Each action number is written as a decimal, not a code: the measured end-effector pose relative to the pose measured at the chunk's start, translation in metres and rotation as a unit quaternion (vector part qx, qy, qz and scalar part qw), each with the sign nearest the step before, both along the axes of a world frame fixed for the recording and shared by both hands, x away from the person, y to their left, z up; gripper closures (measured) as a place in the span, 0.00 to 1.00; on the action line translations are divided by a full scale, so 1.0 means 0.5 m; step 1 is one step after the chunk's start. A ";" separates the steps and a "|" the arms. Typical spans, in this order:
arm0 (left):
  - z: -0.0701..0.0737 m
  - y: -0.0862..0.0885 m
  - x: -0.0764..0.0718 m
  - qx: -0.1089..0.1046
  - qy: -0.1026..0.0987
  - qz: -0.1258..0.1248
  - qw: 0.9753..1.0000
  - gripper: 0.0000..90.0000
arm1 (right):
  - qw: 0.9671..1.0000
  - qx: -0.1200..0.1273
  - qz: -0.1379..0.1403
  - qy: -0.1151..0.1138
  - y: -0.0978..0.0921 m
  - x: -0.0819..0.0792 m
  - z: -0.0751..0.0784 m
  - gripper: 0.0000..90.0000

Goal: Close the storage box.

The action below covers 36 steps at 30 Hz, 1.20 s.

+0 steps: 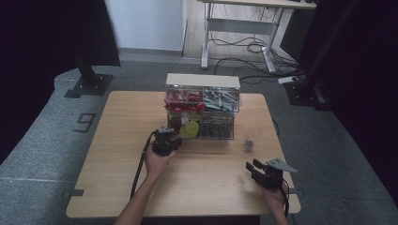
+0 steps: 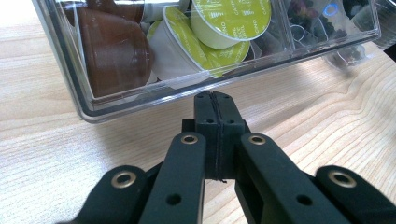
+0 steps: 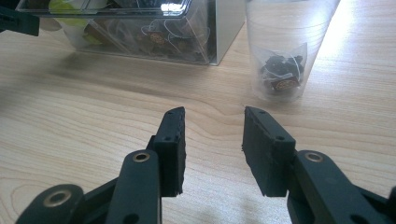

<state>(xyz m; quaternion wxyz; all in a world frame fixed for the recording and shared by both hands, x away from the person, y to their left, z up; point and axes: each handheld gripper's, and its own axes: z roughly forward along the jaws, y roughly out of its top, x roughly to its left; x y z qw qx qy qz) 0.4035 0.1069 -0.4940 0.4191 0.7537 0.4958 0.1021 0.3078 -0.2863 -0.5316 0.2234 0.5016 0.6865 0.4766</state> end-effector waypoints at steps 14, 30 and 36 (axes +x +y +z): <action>-0.006 0.003 -0.027 0.009 -0.019 -0.004 1.000 0.97 | 1.000 -0.001 0.007 0.004 0.005 0.001 -0.003 0.64; -0.023 0.024 -0.087 0.021 -0.044 -0.018 0.999 0.67 | 1.000 -0.001 0.020 0.009 0.009 0.003 -0.007 0.58; -0.032 0.035 -0.124 0.022 -0.054 -0.024 0.998 0.59 | 1.000 -0.004 0.025 0.015 0.009 0.002 -0.012 0.54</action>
